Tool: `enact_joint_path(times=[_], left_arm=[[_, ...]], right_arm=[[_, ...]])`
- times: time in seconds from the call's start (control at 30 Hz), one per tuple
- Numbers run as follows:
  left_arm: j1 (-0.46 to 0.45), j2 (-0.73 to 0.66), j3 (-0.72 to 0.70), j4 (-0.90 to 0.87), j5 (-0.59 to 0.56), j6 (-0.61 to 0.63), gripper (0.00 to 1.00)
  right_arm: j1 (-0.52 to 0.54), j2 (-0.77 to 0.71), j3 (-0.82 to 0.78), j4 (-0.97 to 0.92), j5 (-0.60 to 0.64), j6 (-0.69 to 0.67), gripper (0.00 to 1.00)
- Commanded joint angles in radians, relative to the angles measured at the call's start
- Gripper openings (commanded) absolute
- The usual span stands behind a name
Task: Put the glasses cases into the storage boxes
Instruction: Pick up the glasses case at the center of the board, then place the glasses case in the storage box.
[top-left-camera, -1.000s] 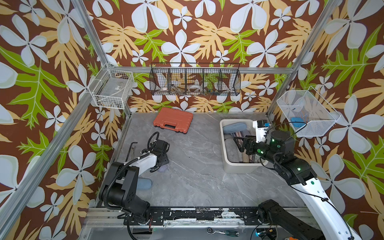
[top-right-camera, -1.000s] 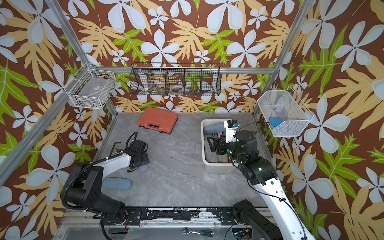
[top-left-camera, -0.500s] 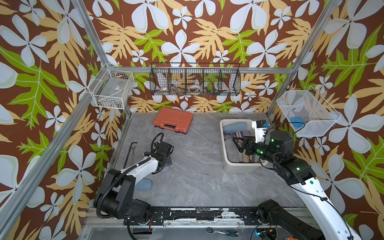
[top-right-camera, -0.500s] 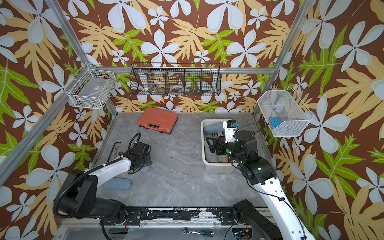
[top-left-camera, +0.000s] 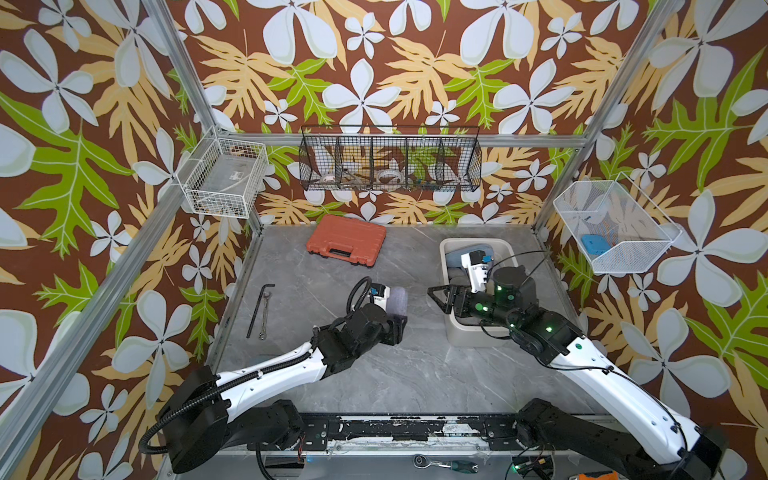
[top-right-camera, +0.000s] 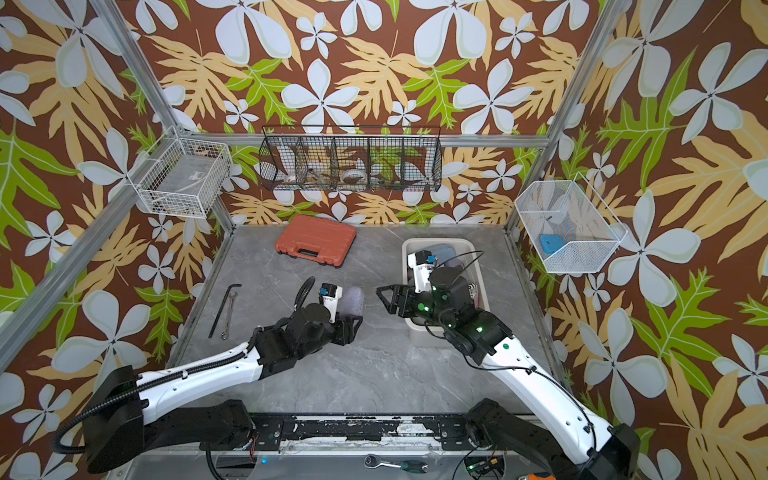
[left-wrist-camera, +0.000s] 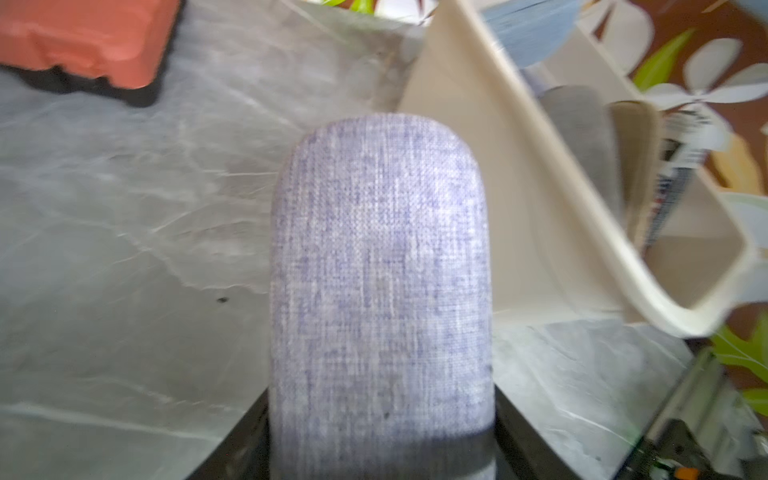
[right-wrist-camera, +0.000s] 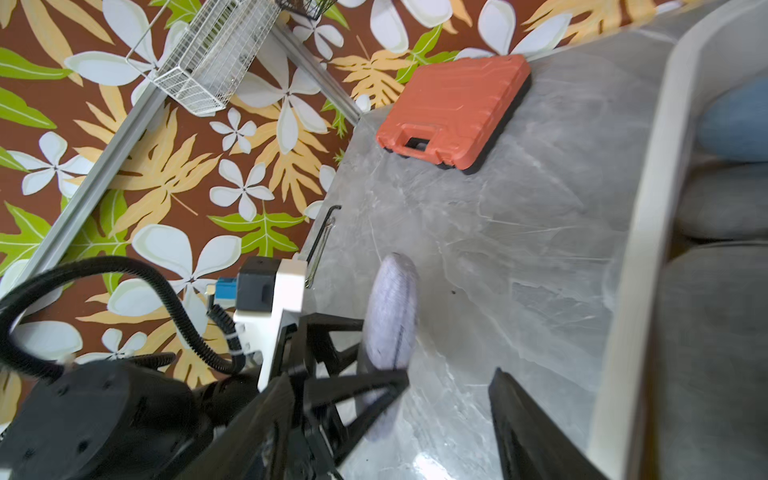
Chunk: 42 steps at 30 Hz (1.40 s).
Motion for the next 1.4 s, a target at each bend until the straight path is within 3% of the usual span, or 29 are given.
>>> enact_joint_path(times=[0.0, 0.3, 0.77, 0.83, 0.9, 0.97, 1.13, 1.23, 1.37], left_arm=[[-0.051, 0.009, 0.027, 0.138, -0.055, 0.003, 0.60], [-0.082, 0.002, 0.048, 0.152, 0.000, 0.001, 0.60], [-0.084, 0.015, 0.045, 0.183, 0.040, -0.011, 0.64], [-0.084, 0.018, 0.046, 0.183, 0.037, -0.009, 0.69], [-0.083, 0.014, 0.045, 0.183, 0.036, -0.007, 0.81], [-0.084, 0.003, 0.041, 0.183, 0.043, -0.001, 1.00], [-0.082, -0.096, -0.011, 0.182, 0.030, -0.011, 1.00], [-0.084, -0.198, -0.070, 0.173, -0.019, -0.029, 1.00], [-0.083, -0.340, -0.154, 0.164, -0.097, -0.054, 1.00]], right_arm=[[0.047, 0.028, 0.006, 0.090, 0.094, 0.069, 0.74], [0.063, 0.071, -0.035, 0.140, 0.115, 0.099, 0.70], [0.067, 0.160, -0.030, 0.206, -0.014, 0.111, 0.33], [0.066, 0.154, -0.029, 0.209, -0.009, 0.111, 0.27], [0.067, 0.148, -0.025, 0.212, -0.004, 0.111, 0.26], [0.066, 0.142, -0.016, 0.204, 0.020, 0.104, 0.26], [0.056, 0.133, 0.063, 0.145, 0.162, 0.050, 0.24], [-0.020, 0.127, 0.117, 0.123, 0.210, 0.035, 0.23], [-0.219, 0.104, 0.118, 0.169, 0.218, 0.065, 0.23]])
